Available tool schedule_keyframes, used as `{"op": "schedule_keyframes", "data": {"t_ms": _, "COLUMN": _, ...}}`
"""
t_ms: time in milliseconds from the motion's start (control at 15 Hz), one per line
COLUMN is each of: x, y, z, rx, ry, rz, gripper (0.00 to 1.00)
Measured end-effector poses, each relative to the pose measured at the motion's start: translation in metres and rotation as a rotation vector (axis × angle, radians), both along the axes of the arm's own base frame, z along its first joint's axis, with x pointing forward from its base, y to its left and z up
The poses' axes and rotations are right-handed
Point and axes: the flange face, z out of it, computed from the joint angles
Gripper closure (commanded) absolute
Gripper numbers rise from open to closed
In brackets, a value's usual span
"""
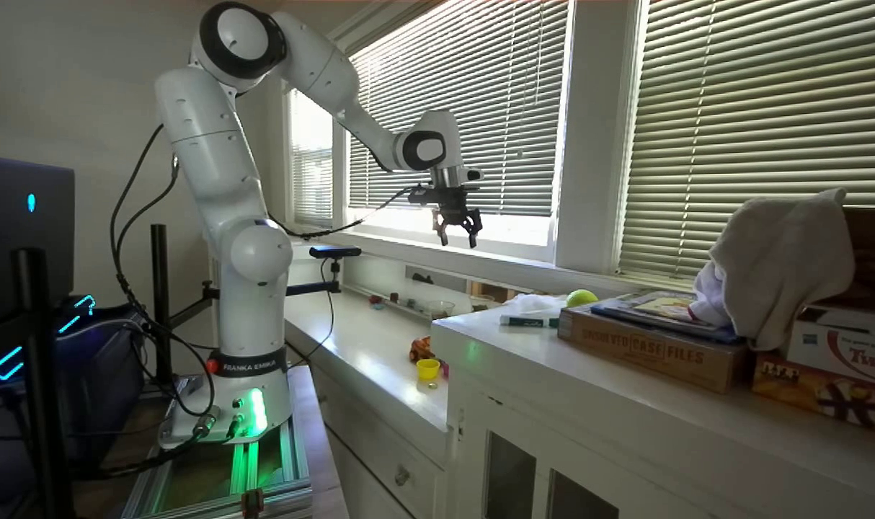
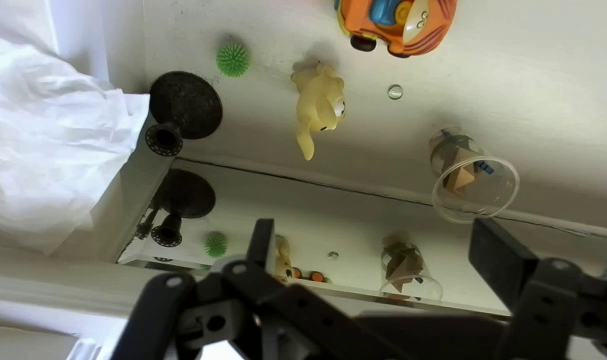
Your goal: Remove the yellow object from the bowl
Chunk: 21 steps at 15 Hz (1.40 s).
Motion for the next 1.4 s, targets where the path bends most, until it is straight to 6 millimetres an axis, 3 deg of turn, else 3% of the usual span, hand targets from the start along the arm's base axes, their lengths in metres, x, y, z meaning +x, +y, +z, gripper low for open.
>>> {"op": "schedule_keyframes", "data": {"t_ms": 400, "x": 0.029, "y": 0.039, "z": -0.040, "rx": 0.005, "ry": 0.080, "rz": 0.088, "gripper": 0.00}}
{"op": "schedule_keyframes", "data": {"t_ms": 667, "x": 0.026, "y": 0.080, "z": -0.065, "rx": -0.010, "ry": 0.130, "rz": 0.137, "gripper": 0.00}}
{"op": "schedule_keyframes", "data": {"t_ms": 933, "x": 0.019, "y": 0.115, "z": -0.077, "rx": -0.007, "ry": 0.151, "rz": 0.144, "gripper": 0.00}}
{"op": "schedule_keyframes", "data": {"t_ms": 1400, "x": 0.031, "y": 0.150, "z": -0.102, "rx": -0.015, "ry": 0.140, "rz": 0.076, "gripper": 0.00}}
